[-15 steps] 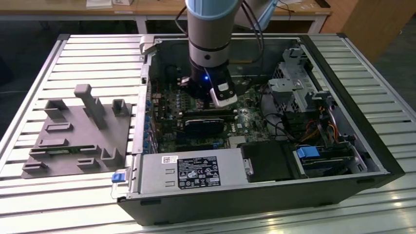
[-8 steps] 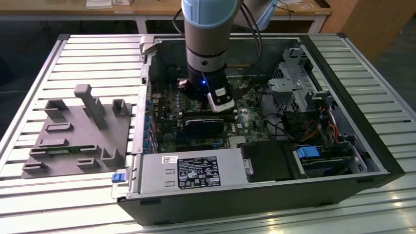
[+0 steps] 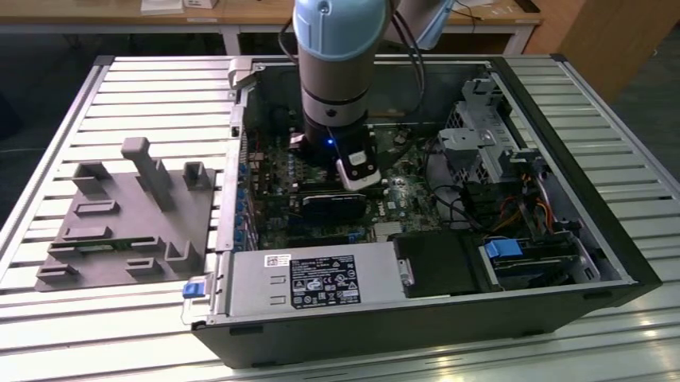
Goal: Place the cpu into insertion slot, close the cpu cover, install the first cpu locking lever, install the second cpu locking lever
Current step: 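Install the second cpu locking lever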
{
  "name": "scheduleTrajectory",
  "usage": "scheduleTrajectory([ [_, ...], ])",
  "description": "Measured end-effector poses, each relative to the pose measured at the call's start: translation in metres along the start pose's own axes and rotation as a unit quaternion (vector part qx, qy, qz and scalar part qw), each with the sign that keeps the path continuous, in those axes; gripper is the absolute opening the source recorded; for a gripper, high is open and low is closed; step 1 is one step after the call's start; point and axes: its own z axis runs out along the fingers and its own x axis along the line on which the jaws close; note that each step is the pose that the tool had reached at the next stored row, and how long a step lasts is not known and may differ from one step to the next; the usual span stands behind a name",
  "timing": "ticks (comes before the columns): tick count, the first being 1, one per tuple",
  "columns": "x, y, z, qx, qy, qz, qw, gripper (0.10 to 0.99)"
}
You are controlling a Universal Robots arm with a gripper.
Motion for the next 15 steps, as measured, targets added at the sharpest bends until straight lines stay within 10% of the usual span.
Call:
scheduleTrajectory([
  [15,0.0035,-0.0125,0.0071,-0.0300,0.0091,-0.010,0.9995,0.102],
])
